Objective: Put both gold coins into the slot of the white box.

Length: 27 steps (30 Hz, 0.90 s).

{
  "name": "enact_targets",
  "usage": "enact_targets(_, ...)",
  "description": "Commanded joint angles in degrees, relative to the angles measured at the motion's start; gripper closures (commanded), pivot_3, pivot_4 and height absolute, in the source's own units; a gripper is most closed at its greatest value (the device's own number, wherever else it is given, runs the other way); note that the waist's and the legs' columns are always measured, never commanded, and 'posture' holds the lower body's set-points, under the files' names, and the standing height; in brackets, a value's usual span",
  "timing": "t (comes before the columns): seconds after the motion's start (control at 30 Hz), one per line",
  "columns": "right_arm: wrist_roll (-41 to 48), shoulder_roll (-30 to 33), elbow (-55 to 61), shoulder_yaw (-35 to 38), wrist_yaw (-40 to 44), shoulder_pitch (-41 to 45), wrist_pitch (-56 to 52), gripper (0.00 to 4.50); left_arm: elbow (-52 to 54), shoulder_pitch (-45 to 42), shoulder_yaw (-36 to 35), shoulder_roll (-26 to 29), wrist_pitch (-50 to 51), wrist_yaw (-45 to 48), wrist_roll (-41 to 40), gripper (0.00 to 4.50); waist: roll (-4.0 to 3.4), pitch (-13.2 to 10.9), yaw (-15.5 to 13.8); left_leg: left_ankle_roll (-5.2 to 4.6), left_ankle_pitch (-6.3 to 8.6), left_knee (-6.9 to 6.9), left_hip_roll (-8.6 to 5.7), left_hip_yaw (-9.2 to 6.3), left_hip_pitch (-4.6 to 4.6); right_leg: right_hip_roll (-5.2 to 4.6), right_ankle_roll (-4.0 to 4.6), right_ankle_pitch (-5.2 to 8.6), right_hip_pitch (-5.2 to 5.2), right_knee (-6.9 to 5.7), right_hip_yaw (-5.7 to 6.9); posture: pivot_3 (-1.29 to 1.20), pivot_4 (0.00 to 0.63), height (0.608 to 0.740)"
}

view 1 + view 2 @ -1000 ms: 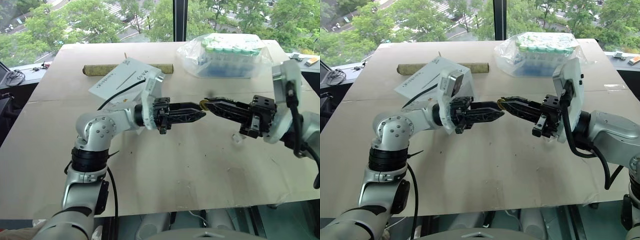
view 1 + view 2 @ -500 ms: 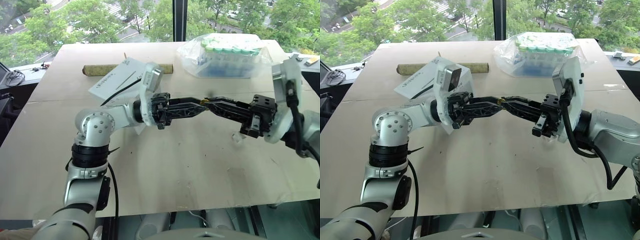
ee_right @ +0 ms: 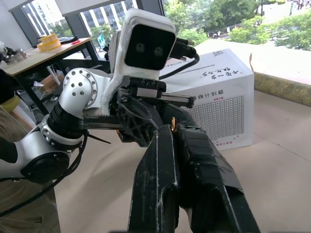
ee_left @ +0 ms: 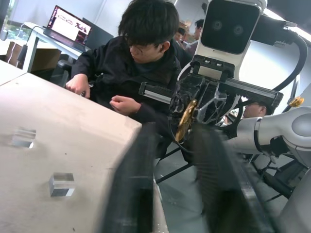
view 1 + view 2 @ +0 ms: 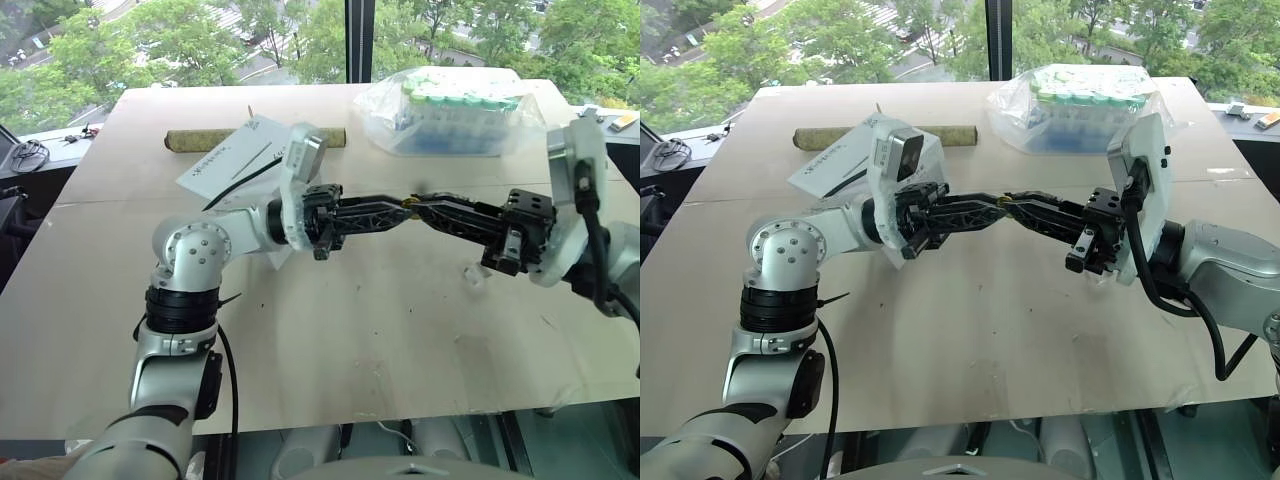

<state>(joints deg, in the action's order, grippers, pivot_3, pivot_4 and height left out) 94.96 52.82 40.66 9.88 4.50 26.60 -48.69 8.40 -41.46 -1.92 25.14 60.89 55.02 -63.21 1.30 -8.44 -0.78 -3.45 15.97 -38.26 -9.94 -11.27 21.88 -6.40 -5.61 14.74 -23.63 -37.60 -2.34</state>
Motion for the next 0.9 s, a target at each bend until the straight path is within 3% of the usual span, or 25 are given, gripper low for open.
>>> enact_targets(0.03, 1.73, 0.54, 2.27, -0.15, 0.07, 0.35, 1.23, 4.5, 1.09, -1.24, -0.69, -0.37, -0.45, -0.13, -0.53, 4.48, 0.0, 0.0, 0.0, 0.0, 0.0, 0.0, 0.0, 0.0, 0.0, 0.0, 0.0, 0.0, 0.0, 0.0, 0.0, 0.0, 0.15, 0.74)
enact_targets(0.33, 0.65, 1.22, 2.96, -0.16, 1.04, -0.61, 1.42, 4.5, 0.46, -1.3, -1.61, -0.39, -0.59, 0.11, -1.15, 4.48, 0.0, 0.0, -0.02, 0.0, 0.0, 0.0, 0.0, -0.01, 0.0, 0.0, 0.0, 0.0, 0.0, 0.0, 0.0, 0.0, 0.15, 0.74)
enact_targets(0.43, 0.03, 1.18, 2.32, 1.18, 2.58, -1.35, 2.22, 3.71, 0.25, -1.52, -2.54, -0.23, -0.71, -0.28, -1.51, 4.5, 0.0, 0.0, -0.02, 0.0, 0.0, 0.0, 0.0, 0.0, 0.0, 0.0, 0.0, 0.0, 0.01, 0.0, 0.0, 0.0, 0.15, 0.74)
enact_targets(0.67, -3.13, 5.52, 1.03, 7.08, 6.8, -3.84, 2.39, 0.27, 1.82, -2.66, -7.33, 1.31, 0.14, -5.14, -4.18, 4.5, 0.01, -0.01, -0.05, 0.0, 0.0, 0.0, 0.0, 0.0, 0.01, 0.0, 0.0, 0.0, 0.0, 0.0, 0.0, 0.0, 0.15, 0.74)
enact_targets(0.7, -4.33, 6.3, 1.05, 8.1, 7.88, -4.22, 2.43, 0.06, 2.21, -2.98, -8.25, 1.71, 0.32, -6.29, -4.91, 4.5, 0.01, -0.01, -0.05, 0.0, 0.0, 0.0, 0.0, -0.01, 0.02, 0.01, 0.0, 0.0, -0.01, 0.0, 0.0, 0.0, 0.15, 0.74)
enact_targets(0.9, -14.69, 10.8, 2.92, 12.34, 18.53, -6.75, 3.38, 0.06, 3.59, -6.58, -13.98, 6.39, 0.25, -14.72, -6.66, 4.5, 0.03, -0.02, 0.0, 0.01, 0.0, -0.01, 0.0, -0.01, 0.02, 0.03, 0.0, 0.0, -0.03, -0.01, 0.0, 0.0, 0.15, 0.74)
